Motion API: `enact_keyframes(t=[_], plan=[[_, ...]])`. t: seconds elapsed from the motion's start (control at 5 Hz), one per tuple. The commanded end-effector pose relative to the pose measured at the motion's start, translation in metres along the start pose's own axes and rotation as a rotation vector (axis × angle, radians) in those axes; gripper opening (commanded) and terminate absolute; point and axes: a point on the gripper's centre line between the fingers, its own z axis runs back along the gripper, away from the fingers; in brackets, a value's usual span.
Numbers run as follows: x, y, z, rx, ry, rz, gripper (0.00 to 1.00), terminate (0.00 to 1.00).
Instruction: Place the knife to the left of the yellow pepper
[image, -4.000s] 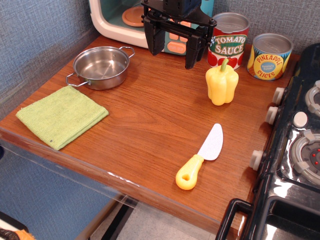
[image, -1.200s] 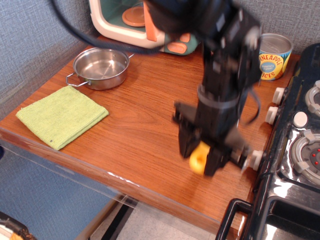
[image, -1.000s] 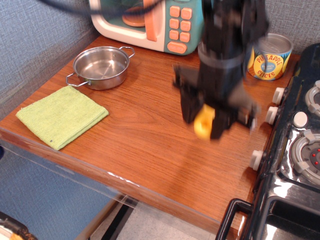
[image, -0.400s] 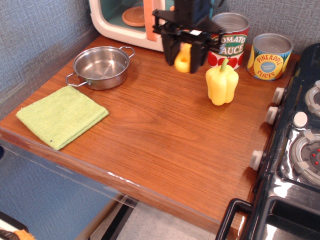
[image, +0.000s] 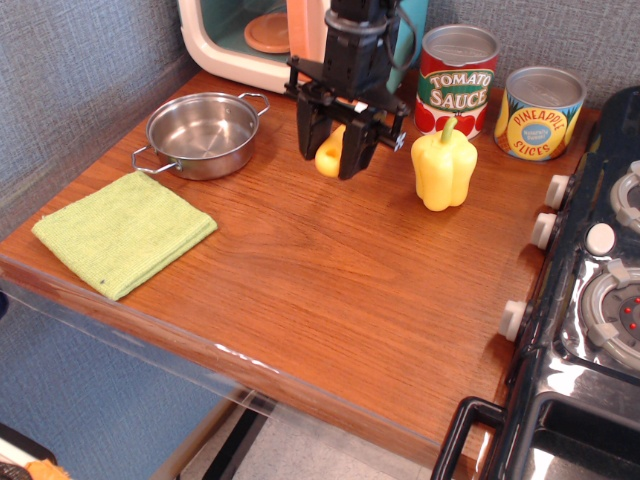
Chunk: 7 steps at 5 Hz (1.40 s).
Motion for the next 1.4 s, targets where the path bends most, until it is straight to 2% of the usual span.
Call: enact_keyframes(t=[0.0, 0.4, 0.6, 0.8, 1.0, 1.2], plan=[[-0.006, 0.013, -0.007, 0.021, 0.021, 0.026, 0.0, 0.0], [0.01, 0.017, -0.022, 0.022, 0.054, 0.022, 0.0, 0.0], [0.01, 0.018, -0.02, 0.031, 0.048, 0.012, 1.0, 0.0], [0.007, 0.016, -0.013, 0.037, 0.017, 0.007, 1.0, 0.0], [0.0, 0.015, 0.005, 0.017, -0.061, 0.018, 1.0, 0.0], [-0.02, 0.018, 0.042, -0.007, -0.192, 0.073, 1.0, 0.0]])
